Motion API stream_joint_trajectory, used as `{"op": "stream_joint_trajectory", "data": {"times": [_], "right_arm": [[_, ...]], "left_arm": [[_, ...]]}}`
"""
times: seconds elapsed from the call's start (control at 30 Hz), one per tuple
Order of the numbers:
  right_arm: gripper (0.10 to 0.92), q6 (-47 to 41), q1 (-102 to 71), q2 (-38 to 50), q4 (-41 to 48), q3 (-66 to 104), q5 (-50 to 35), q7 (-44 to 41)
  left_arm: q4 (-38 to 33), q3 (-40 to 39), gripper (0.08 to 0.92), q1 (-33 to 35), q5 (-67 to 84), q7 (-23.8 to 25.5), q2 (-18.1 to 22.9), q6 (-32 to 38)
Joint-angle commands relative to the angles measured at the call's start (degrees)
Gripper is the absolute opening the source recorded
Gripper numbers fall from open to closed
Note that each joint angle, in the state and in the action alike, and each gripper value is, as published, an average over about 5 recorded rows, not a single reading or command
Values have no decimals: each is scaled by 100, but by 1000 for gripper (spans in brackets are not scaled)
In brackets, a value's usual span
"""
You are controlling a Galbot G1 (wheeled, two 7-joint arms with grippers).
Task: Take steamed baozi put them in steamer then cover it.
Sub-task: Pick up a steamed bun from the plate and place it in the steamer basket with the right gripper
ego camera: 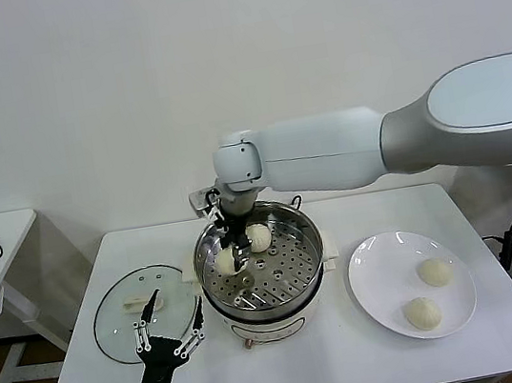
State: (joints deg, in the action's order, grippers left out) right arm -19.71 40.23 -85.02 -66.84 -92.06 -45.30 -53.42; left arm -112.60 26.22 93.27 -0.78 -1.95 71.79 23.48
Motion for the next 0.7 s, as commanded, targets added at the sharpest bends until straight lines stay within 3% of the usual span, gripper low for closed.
{"op": "stream_joint_trajectory", "data": {"times": [0.03,0.43,0.7], "right_arm": [[623,-43,-208,-213,161,-28,47,107],[810,-38,-185,78,-47,28,119,230],[823,20,554,1663,-1345,323,562,-227]], "left_arm": [[31,12,823,-10,6,-6,-2,11],[43,46,823,-17,11,-22,3,14],[37,27,823,-15,4,-15,12,4]]}}
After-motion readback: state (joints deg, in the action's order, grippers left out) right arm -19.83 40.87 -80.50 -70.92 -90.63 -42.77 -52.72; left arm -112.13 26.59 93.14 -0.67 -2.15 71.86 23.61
